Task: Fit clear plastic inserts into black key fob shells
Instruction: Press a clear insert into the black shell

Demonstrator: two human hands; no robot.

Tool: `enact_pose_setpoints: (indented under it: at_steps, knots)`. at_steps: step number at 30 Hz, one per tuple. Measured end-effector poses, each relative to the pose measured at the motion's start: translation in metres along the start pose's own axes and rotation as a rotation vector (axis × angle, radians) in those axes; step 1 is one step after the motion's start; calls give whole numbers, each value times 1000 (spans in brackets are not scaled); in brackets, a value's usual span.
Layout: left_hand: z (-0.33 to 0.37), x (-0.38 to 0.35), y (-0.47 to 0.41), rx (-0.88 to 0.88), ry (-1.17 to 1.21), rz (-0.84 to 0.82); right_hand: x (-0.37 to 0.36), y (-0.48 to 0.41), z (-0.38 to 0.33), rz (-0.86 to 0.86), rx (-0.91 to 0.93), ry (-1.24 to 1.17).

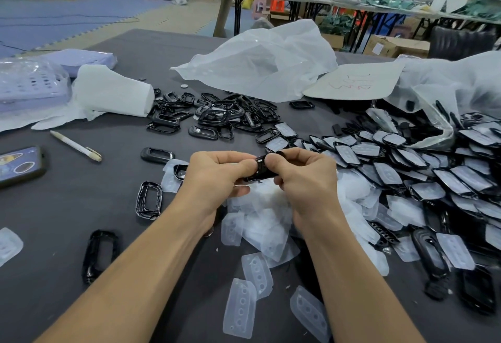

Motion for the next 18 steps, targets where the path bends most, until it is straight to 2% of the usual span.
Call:
enact_pose_setpoints:
  at_steps: [4, 9, 13, 18]
  knots:
    - [0, -2, 2, -17, -12, -22, 1, -1, 0, 24, 18, -25]
    - [3, 3, -1, -134, -36, 124, -4, 2, -4, -25, 32, 2]
    - [2, -2, 0, -87, 107, 87, -2, 3, -5, 33, 20, -114]
    - [8, 5, -4, -126, 220, 194, -3, 6, -7, -2, 169, 147]
Point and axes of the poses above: each hand's wrist, its own y-axis away from the middle knuckle, its own x-axis out of the back of the hand, z = x × y, the point moved 4 cm from there along -y, towards the middle knuckle, and after that the axes turned 2 degrees about -z, right-handed, at the moved point
